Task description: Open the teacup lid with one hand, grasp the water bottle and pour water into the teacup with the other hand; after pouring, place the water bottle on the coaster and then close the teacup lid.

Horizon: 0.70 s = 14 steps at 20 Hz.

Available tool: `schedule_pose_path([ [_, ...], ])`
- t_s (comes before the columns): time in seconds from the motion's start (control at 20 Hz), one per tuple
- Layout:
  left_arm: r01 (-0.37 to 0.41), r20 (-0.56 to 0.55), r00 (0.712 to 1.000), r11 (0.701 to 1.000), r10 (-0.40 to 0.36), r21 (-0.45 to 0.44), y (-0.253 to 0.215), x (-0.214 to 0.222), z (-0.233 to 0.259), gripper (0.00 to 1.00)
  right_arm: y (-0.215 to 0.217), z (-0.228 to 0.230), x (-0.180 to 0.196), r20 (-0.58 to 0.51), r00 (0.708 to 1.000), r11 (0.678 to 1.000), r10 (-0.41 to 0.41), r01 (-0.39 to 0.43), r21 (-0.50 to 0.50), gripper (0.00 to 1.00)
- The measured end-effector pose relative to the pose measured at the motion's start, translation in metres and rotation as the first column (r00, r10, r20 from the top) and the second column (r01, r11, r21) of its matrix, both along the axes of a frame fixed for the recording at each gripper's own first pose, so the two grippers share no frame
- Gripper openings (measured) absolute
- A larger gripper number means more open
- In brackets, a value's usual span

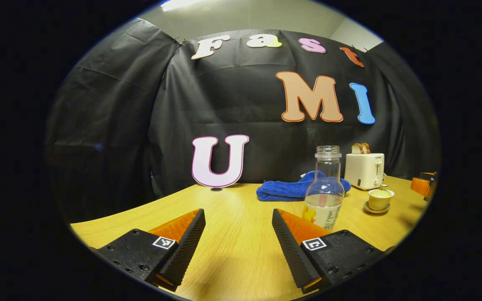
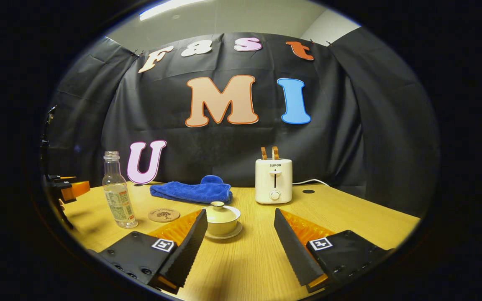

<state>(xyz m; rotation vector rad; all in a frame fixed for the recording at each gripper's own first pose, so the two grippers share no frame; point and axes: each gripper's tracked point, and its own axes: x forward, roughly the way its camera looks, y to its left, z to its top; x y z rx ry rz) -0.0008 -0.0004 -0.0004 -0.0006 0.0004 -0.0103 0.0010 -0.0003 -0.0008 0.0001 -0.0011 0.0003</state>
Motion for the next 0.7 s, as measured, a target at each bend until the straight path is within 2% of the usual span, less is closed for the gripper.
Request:
schedule_pose_path([
  [0.1,0.0,0.002,1.0,1.0,0.0,0.002,-0.0004,-0.0001,0.0005,0.94,0.0001,-0.0001,0.0003,0.0,1.0,1.0,0.0,0.0,0.0,1.0],
  [0.15,0.0,0.004,1.0,1.0,0.0,0.003,-0.0001,0.0002,0.0015,0.91,0.0001,0.0005,0.0004,-0.001,1.0,1.0,0.0,0.0,0.0,1.0],
  [0.2,0.0,0.003,1.0,1.0,0.0,0.003,0.0,0.0001,0.0014,0.94,0.0,0.0004,0.0004,-0.001,1.0,1.0,0.0,0.0,0.0,1.0],
  [0.7,-0.006,0.002,1.0,1.0,0.006,0.003,0.0012,-0.0002,0.0009,0.93,0.0004,-0.0006,0.0003,-0.001,1.0,1.0,0.0,0.0,0.0,1.0],
])
